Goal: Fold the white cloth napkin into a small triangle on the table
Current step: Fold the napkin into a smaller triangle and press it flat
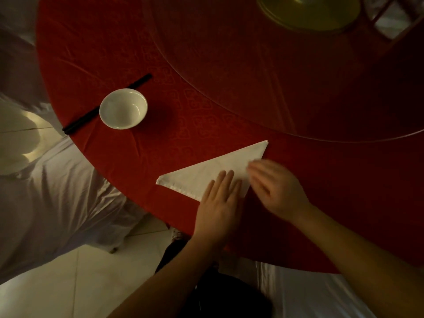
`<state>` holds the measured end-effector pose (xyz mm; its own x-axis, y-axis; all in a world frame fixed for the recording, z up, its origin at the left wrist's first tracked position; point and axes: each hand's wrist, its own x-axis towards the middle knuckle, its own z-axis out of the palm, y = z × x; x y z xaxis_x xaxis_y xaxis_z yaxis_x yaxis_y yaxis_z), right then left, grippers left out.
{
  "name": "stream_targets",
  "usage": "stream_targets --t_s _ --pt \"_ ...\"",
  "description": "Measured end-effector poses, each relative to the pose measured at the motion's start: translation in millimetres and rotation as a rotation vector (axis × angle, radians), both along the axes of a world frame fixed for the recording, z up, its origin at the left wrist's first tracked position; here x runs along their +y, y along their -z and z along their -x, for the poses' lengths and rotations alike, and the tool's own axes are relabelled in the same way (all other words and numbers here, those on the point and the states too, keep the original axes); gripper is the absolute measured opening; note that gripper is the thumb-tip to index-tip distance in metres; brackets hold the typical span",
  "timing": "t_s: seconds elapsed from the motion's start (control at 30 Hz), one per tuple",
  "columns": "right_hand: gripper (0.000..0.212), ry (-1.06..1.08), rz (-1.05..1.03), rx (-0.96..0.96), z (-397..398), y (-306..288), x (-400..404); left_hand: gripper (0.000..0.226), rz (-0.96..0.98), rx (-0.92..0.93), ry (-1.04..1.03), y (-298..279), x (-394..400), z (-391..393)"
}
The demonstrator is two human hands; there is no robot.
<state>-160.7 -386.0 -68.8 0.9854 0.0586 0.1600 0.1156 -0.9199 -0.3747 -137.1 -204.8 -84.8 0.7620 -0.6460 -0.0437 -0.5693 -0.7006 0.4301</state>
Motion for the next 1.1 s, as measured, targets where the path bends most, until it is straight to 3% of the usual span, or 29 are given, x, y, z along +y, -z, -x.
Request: stream_targets --t_s 0.17,0.33,0.63,0.9,1.03,1.1 --pt "0.048 -0.195 0.12 0.188 30.0 24.6 2.4 0.061 -0.237 -0.018 0.08 20.8 1.9 8.2" --pt "0.055 -0.211 0.276 0.293 18.4 41.7 -7.5 0.067 -0.294 -0.041 0.075 25.1 -1.0 11.8" --pt "0.075 0.223 0.301 0.333 -37.3 50.9 -25.2 0.063 -0.283 -0.022 0.074 21.7 -0.2 9.6" --pt "0.069 0.344 0.219 0.32 -52.4 32.6 -25.8 0.064 -0.254 0.027 0.068 16.4 -0.6 8.5" --pt "0.066 0.123 0.13 0.198 -45.4 19.5 12.8 0.061 -0.115 -0.035 -0.069 13.0 6.7 13.8" --pt "0.066 -0.019 0.092 0.227 -51.5 19.9 33.8 0.069 -0.166 -0.051 -0.165 16.8 9.9 17.3"
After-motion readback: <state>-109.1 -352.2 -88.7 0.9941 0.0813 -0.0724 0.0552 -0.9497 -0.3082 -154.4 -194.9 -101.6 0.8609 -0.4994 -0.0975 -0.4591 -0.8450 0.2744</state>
